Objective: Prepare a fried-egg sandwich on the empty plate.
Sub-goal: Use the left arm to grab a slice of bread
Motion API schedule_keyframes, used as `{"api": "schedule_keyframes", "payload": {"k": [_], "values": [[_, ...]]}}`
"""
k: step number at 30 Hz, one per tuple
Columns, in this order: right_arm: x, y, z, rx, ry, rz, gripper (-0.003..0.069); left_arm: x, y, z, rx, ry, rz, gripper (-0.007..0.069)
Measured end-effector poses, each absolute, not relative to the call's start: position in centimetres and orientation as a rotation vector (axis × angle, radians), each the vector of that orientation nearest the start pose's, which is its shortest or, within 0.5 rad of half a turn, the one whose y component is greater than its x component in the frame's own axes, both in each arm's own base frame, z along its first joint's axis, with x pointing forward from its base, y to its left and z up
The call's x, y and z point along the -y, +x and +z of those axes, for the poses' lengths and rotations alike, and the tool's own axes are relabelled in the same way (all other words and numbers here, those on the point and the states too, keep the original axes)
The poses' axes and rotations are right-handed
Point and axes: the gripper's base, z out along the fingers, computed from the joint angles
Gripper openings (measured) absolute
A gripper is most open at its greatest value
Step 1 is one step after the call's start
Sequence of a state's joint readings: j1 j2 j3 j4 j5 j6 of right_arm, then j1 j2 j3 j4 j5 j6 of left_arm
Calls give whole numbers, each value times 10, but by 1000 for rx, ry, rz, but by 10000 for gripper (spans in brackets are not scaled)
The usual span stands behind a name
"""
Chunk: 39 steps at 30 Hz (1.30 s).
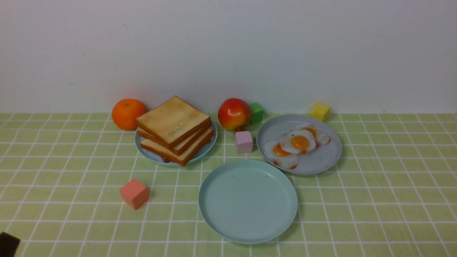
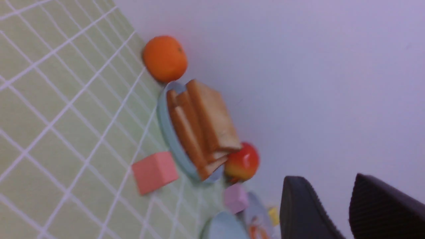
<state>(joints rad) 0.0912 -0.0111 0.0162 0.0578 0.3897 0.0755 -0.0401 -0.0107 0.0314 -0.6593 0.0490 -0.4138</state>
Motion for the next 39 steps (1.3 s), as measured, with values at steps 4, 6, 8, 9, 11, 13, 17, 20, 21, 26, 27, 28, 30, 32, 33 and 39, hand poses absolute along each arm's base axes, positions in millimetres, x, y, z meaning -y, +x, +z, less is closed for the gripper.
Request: {"api": "schedule_keyframes", "payload": {"k": [4,6,8,9,11,13,17,20,21,26,27,28,30,32,33,39], "values": [[-7,52,173,-1881,20,172,239,2,56,205,-1341,-821,-941,227],[-7,52,173,-1881,20,172,239,6,54,219,-1381,-746,-929,181],[-7,52,173,-1881,20,172,239,9,51,237,-1416,-653,-884,135],[-7,52,173,-1881,20,172,239,11,52,245,-1452,-604,-849,108],[-7,52,173,-1881,20,172,239,15,58,262,-1548,-515,-779,55],[-7,52,173,-1881,20,172,239,20,66,272,-1660,-441,-733,20],[-7,52,173,-1881,20,172,239,32,94,298,-1908,-241,-666,-5],[-7,52,173,-1881,20,172,239,40,113,314,-2063,-91,-630,-7],[-7,52,174,-1878,30,183,239,43,125,321,-2155,-20,-604,-6],[-11,53,177,-1814,218,404,239,45,167,337,-2358,100,-514,-6],[-12,54,180,-1777,263,453,239,46,176,338,-2375,93,-513,-6],[-12,54,180,-1776,273,465,239,46,176,339,-2370,94,-512,-6],[-11,55,190,-1644,410,611,239,48,197,342,-2386,81,-522,-13],[-10,56,196,-1570,483,683,239,52,205,340,-2397,104,-525,-13],[-10,56,196,-1563,489,690,239,53,206,340,-2399,109,-525,-13],[-17,50,226,-1602,460,774,188,83,211,326,-2453,325,-516,-13]]}}
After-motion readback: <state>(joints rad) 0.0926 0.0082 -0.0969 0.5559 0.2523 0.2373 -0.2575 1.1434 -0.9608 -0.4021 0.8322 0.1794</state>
